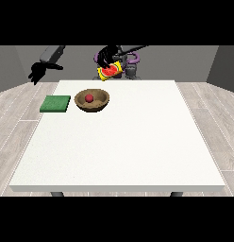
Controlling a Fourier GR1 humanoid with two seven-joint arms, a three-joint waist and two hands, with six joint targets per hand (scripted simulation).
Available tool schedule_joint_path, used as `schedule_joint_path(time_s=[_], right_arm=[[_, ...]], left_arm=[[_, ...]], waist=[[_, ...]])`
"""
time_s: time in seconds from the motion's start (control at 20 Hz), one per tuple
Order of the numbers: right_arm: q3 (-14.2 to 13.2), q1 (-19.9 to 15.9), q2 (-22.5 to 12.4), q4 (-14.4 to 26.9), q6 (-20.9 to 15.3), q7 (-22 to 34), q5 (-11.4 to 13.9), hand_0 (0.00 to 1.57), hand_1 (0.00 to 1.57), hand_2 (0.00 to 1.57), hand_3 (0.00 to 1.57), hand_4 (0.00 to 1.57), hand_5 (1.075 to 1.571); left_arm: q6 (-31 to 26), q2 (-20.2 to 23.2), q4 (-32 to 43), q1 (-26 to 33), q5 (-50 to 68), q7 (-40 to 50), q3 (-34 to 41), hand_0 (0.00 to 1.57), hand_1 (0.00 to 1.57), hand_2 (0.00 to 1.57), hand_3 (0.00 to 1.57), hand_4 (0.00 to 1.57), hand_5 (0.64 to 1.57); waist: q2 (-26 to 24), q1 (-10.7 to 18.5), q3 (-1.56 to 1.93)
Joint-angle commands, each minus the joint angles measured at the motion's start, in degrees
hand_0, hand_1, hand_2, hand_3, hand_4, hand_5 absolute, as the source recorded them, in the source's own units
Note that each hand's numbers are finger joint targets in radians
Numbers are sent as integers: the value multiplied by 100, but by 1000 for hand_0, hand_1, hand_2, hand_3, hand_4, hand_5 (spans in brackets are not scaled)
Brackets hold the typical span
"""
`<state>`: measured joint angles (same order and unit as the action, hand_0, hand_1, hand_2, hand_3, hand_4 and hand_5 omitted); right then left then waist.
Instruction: Pick the cup and pour the ball into the bowl, then pick the bowl and place it on the pad
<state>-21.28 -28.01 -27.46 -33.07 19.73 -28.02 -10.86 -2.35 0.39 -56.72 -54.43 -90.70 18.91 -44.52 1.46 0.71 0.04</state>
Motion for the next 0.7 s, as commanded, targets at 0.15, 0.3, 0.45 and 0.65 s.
schedule_joint_path(time_s=[0.15, 0.3, 0.45, 0.65], right_arm=[[11, -64, 118, 79, 237, 561, -206, 0, 0, 0, 0, 462, 1557], [-108, 62, 100, 132, 54, 473, -246, 0, 0, 0, 0, 462, 1557], [-290, -37, -114, 172, 17, 516, -371, 0, 0, 0, 0, 462, 1557], [-379, -292, -35, 13, -376, 429, -416, 0, 0, 0, 0, 411, 1556]], left_arm=[[693, 170, -295, 484, 376, -166, 743, 1349, 1349, 1571, 1571, 1194, 1456], [1158, 240, -887, 634, 1273, -221, 1672, 148, 148, 1571, 1571, 1005, 1545], [1643, 531, -1201, 722, 1837, -423, 2364, 401, 401, 1571, 1571, 1001, 1570], [1718, 430, -1322, 1242, 3134, -1161, 2933, 859, 859, 1571, 1555, 925, 1555]], waist=[[88, 185, -11], [1, 644, -24], [342, 977, -21], [823, 1218, -28]])
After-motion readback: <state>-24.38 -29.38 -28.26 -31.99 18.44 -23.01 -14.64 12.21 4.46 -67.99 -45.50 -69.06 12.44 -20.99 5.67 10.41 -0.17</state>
